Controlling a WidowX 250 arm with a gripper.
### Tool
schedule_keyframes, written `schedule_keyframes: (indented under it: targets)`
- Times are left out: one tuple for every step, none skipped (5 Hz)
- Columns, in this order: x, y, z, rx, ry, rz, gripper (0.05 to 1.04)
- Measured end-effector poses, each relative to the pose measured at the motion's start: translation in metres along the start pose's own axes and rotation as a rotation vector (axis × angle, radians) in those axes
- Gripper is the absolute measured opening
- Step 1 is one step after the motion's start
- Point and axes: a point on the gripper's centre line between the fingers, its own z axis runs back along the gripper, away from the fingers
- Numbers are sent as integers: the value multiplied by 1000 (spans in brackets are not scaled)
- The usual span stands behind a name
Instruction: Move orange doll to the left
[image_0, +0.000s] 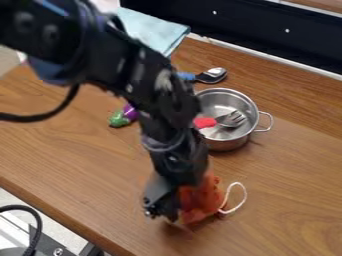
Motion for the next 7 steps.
schedule_keyframes:
  targets:
    - [6, 4, -10, 29, 10, 16, 1001]
    - [14, 5, -19, 52, 23, 26, 960]
    - [16, 7, -22, 68, 20, 36, 725]
    - [15, 8, -20, 51, -2, 54, 489]
    - [11, 5, -15, 13, -21, 74, 372]
    - [5, 0, -8, -29, -30, 116, 350]
    - [1, 1, 5, -105, -53, 179, 350]
